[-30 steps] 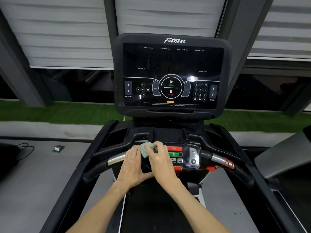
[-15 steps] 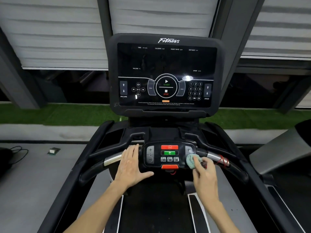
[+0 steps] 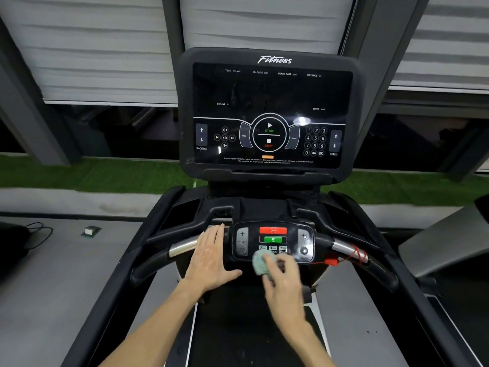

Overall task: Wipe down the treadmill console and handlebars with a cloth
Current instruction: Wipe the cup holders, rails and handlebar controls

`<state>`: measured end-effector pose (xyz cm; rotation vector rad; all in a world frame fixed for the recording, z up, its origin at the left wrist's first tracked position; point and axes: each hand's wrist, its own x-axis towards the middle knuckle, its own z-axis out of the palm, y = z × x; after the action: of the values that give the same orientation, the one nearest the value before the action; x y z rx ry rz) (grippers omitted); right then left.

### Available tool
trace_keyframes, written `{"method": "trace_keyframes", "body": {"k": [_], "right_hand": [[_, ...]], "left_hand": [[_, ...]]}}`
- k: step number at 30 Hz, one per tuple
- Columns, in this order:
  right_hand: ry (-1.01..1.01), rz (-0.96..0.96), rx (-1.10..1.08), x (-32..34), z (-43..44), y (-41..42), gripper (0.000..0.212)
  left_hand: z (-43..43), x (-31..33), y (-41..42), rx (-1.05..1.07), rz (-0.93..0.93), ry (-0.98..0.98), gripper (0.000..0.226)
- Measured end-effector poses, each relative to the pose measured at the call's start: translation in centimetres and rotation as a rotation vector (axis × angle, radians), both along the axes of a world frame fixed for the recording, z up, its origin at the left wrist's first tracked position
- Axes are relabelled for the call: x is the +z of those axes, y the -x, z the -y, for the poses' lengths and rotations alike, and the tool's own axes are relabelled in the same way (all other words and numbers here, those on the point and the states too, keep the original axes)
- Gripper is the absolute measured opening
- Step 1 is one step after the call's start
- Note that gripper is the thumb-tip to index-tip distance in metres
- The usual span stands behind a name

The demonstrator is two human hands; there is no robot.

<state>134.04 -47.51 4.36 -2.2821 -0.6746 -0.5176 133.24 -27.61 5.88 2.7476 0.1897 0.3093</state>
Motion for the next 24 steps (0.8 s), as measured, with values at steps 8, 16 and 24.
{"method": "trace_keyframes", "body": {"k": [8, 16, 24], "right_hand": [[0.093, -0.021, 0.163, 1.2, -2.8, 0.2, 0.06], [0.023, -0.036, -0.196, 0.7, 8.2, -3.0, 0.057], [-0.027, -0.035, -0.198, 5.4, 1.5, -7.3, 0.043]], "left_hand": [[-0.6, 0.1, 0.1, -0.045, -0.024, -0.002, 0.119], [-0.1, -0.2, 0.1, -0.013, 0.035, 0.011, 0.117], [-0.1, -0.2, 0.1, -0.024, 0.035, 0.003, 0.118]]}}
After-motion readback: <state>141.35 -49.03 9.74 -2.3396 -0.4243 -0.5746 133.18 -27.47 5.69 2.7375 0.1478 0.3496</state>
